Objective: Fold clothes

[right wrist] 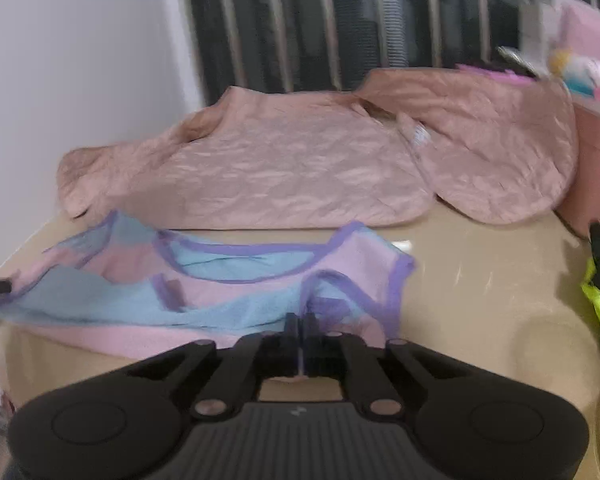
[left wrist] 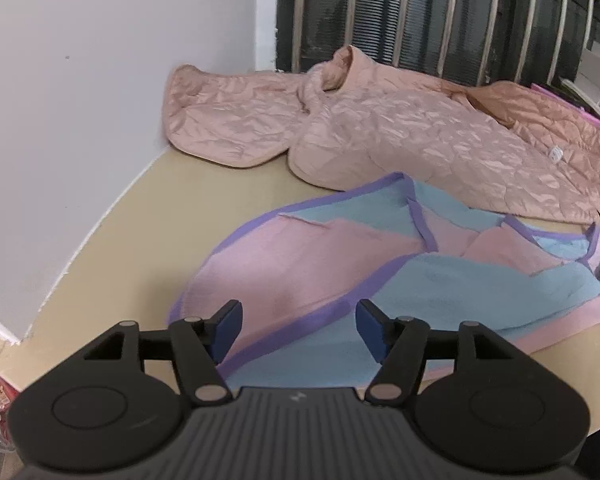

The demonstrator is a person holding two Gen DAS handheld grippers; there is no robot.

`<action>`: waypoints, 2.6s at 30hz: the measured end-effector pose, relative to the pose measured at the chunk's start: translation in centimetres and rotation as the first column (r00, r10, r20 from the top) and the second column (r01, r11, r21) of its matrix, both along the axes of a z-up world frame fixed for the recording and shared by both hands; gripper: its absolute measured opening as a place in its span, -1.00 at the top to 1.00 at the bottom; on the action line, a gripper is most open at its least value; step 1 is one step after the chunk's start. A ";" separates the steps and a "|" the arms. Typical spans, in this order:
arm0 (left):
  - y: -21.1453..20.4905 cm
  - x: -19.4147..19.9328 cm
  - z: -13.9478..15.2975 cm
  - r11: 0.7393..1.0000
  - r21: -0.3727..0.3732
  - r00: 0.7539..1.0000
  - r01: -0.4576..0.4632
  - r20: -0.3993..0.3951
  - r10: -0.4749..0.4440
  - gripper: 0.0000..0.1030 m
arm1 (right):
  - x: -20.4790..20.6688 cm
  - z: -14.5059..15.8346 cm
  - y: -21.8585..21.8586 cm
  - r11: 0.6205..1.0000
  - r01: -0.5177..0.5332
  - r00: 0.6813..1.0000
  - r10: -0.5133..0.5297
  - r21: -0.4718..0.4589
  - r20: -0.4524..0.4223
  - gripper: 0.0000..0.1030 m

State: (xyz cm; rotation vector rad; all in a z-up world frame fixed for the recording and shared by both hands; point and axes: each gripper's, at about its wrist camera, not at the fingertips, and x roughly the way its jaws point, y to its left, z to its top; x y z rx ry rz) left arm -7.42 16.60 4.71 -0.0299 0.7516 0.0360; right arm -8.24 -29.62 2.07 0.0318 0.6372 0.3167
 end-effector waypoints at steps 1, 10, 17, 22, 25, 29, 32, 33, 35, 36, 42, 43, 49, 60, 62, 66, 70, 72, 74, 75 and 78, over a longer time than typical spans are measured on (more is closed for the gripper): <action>-0.2 0.1 -0.2 1.000 0.006 1.000 0.005 -0.008 -0.005 -0.24 | -1.0 0.3 0.0 1.000 -0.012 1.000 0.012 -0.003 0.026 0.99; 0.0 1.5 -1.8 1.000 0.025 0.998 -0.012 -0.060 0.013 -0.37 | -8.8 0.5 -4.5 0.982 -0.078 0.988 0.054 0.171 0.142 0.99; 0.1 2.0 -1.7 1.000 0.025 0.997 -0.010 -0.073 0.012 -0.40 | -11.0 -0.5 -3.6 0.957 -0.284 0.959 0.284 0.062 0.006 0.95; -1.1 2.0 0.2 0.998 -0.043 0.999 0.035 -0.019 -0.036 -0.42 | -10.3 2.3 -5.3 0.990 -0.102 0.992 0.093 0.100 0.090 0.45; -3.2 3.1 0.7 0.989 -0.075 0.992 0.125 -0.003 -0.125 -0.44 | -7.6 2.4 -4.3 0.998 -0.024 0.999 0.022 0.052 0.025 0.43; -5.9 3.3 0.0 0.975 -0.005 0.974 0.222 -0.038 -0.222 -0.44 | -6.2 0.7 -2.1 1.000 -0.016 0.998 0.016 0.001 -0.066 0.45; -5.1 2.8 -0.7 0.976 -0.021 0.975 0.216 -0.049 -0.217 -0.44 | -6.6 -0.1 -1.9 1.000 0.018 0.995 -0.016 0.017 -0.099 0.45; -4.7 2.7 -0.9 0.977 -0.037 0.976 0.211 -0.052 -0.213 -0.44 | -6.8 -0.3 -2.1 0.999 0.028 0.993 -0.023 0.039 -0.113 0.45; -3.5 2.7 -1.2 0.975 -0.102 0.977 0.195 -0.064 -0.203 -0.18 | -6.9 -0.9 -2.3 0.997 0.041 0.990 -0.031 0.065 -0.136 0.45; -3.1 2.7 -1.3 0.971 -0.136 0.976 0.197 -0.061 -0.207 0.31 | -6.9 -1.1 -2.2 0.998 0.041 0.991 -0.033 0.057 -0.128 0.65; -1.9 1.7 0.1 0.960 -0.209 0.981 0.189 0.000 -0.193 0.98 | -7.8 1.0 -1.8 1.000 -0.003 1.000 0.003 -0.005 -0.018 0.96; -1.9 1.3 0.6 0.960 -0.202 0.981 0.192 0.017 -0.192 0.99 | -8.0 1.6 -1.9 1.000 -0.013 1.000 0.013 -0.022 -0.005 0.96; -2.0 0.4 1.0 0.970 -0.141 0.981 0.196 0.016 -0.196 -0.03 | -8.7 1.4 -2.3 0.986 0.044 0.999 -0.042 -0.162 0.013 0.71; -4.1 2.8 -1.0 0.956 -0.173 0.971 0.237 -0.001 -0.240 -0.27 | -4.2 -0.2 5.9 0.982 -0.124 0.991 0.131 -0.144 0.038 0.34; -5.0 3.0 -1.1 0.949 -0.180 0.964 0.258 -0.011 -0.264 -0.13 | -2.9 -1.4 6.5 0.983 -0.119 0.993 0.117 -0.139 -0.023 0.77; -5.9 2.5 -1.7 0.938 -0.193 0.954 0.289 -0.027 -0.300 0.92 | -2.8 -1.3 6.0 0.992 -0.096 0.995 0.095 -0.084 -0.023 0.96; -5.5 1.3 -1.1 0.933 -0.228 0.958 0.278 -0.004 -0.286 0.92 | -4.0 0.7 5.0 0.997 -0.072 0.995 0.074 -0.036 0.060 0.99; -4.7 0.1 0.0 0.930 -0.257 0.964 0.262 0.021 -0.266 0.93 | -4.7 2.0 4.6 0.997 -0.074 0.993 0.075 -0.015 0.091 0.99; -3.9 -1.2 1.3 0.925 -0.290 0.969 0.244 0.042 -0.243 0.93 | -5.8 3.4 3.9 0.995 -0.093 0.989 0.090 0.022 0.115 0.99; -3.8 -2.0 2.0 0.924 -0.296 0.970 0.241 0.052 -0.236 0.93 | -6.5 4.1 3.6 0.994 -0.104 0.987 0.099 0.039 0.125 0.99; -4.4 -4.5 4.0 0.923 -0.268 0.961 0.276 0.105 -0.256 0.93 | -8.4 5.4 2.7 0.988 -0.140 0.981 0.130 0.066 0.142 0.99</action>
